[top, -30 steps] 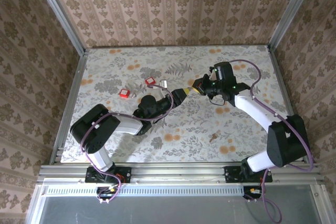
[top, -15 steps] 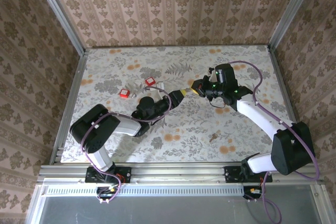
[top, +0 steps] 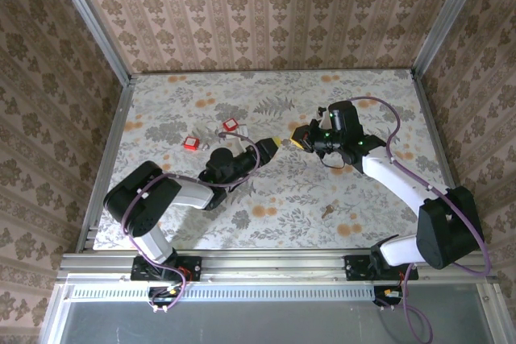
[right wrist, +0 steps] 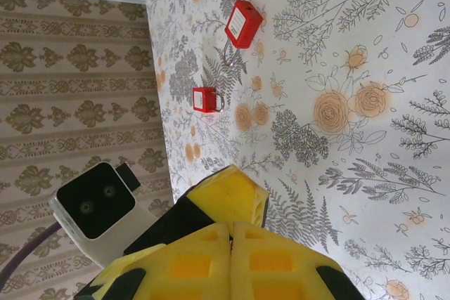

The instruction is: Unlock with the key

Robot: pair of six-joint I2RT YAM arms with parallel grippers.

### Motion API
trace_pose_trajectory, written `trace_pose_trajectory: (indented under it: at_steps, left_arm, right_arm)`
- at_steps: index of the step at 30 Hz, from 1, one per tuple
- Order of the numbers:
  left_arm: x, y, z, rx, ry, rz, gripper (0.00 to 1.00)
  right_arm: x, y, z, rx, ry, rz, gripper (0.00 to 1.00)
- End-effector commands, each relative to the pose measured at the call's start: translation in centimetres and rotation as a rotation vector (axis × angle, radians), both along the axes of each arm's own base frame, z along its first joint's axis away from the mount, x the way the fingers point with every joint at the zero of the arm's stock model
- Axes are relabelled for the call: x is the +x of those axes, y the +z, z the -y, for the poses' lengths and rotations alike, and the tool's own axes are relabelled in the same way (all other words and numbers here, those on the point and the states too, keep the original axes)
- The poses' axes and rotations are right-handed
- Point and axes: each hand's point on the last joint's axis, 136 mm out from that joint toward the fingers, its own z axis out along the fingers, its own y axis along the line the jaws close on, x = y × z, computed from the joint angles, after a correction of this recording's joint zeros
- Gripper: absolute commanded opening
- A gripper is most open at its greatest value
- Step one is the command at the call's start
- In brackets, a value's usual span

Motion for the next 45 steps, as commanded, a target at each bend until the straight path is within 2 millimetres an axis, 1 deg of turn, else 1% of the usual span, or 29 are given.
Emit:
trace_pose_trajectory:
  at_steps: [1, 5, 7, 8, 17, 18, 19, 21, 23, 26, 29, 33, 39, 41, 42, 44, 45]
  left_arm:
    - [0.4, 2.8, 0.2, -0.038, -0.013, 0.075, 0.56]
    - [0.5, 2.9, 0.4, -0.029, -0.017, 0.083, 0.4]
    - [0.5, 2.8, 0.4, -0.018, -0.019, 0.083, 0.34]
    - [0.5, 2.8, 0.5, -0.013, -0.023, 0.082, 0.3]
    - [0.0, 2.0, 0.5, 0.031, -0.04, 0.065, 0.0]
    - [-0.1, 2.0, 0.5, 0.045, -0.041, 0.067, 0.0]
    - [-0.3, 2.0, 0.5, 0.06, -0.043, 0.067, 0.0]
    - [-0.7, 2.1, 0.5, 0.114, -0.048, 0.072, 0.0]
    - [-1.1, 1.9, 0.4, 0.188, -0.051, 0.075, 0.0]
    - [-2.0, 2.0, -0.2, 0.293, -0.044, 0.078, 0.0]
    - [-2.5, 2.1, -1.2, 0.357, -0.027, 0.072, 0.0]
    - [-3.3, 1.5, -2.4, 0.434, -0.011, 0.047, 0.0]
    - [-3.9, 0.4, -3.9, 0.512, 0.003, 0.022, 0.0]
    - [-3.8, 0.4, -4.2, 0.528, -0.002, 0.013, 0.0]
    - [-3.8, 0.3, -4.3, 0.535, -0.011, 0.005, 0.0]
    - [-3.7, 0.3, -4.6, 0.55, -0.024, -0.006, 0.0]
    - [-3.7, 0.2, -4.7, 0.562, -0.032, -0.011, 0.0]
  right_arm:
    - [-0.3, 0.3, -0.6, 0.031, 0.019, -0.001, 0.0]
    - [-0.3, 0.4, -0.8, 0.044, 0.027, 0.003, 0.0]
    - [-0.3, 0.4, -0.9, 0.047, 0.031, 0.004, 0.0]
    - [-0.2, -0.6, -1.1, 0.044, 0.033, -0.021, 0.0]
    - [-0.1, -1.6, -1.5, 0.07, 0.047, -0.027, 0.0]
    - [-0.1, -1.8, -1.6, 0.08, 0.049, -0.025, 0.0]
    - [-0.1, -1.8, -1.7, 0.09, 0.052, -0.023, 0.04]
    - [-0.1, -2.2, -1.9, 0.104, 0.06, -0.017, 0.18]
    - [-0.1, -2.4, -2.2, 0.119, 0.076, -0.008, 0.29]
    - [-0.1, -2.6, -2.6, 0.127, 0.1, 0.015, 0.48]
    - [0.1, -2.9, -2.9, 0.108, 0.116, 0.04, 0.62]
    - [0.4, -3.3, -3.4, 0.095, 0.137, 0.074, 0.75]
    - [0.7, -3.5, -4.8, 0.109, 0.199, 0.117, 0.86]
    - [0.7, -3.6, -4.8, 0.096, 0.206, 0.13, 0.87]
    - [0.7, -3.6, -4.7, 0.085, 0.203, 0.14, 0.9]
    - [0.6, -3.2, -4.5, 0.064, 0.206, 0.174, 0.99]
    - [0.4, -2.9, -4.5, 0.049, 0.215, 0.194, 1.0]
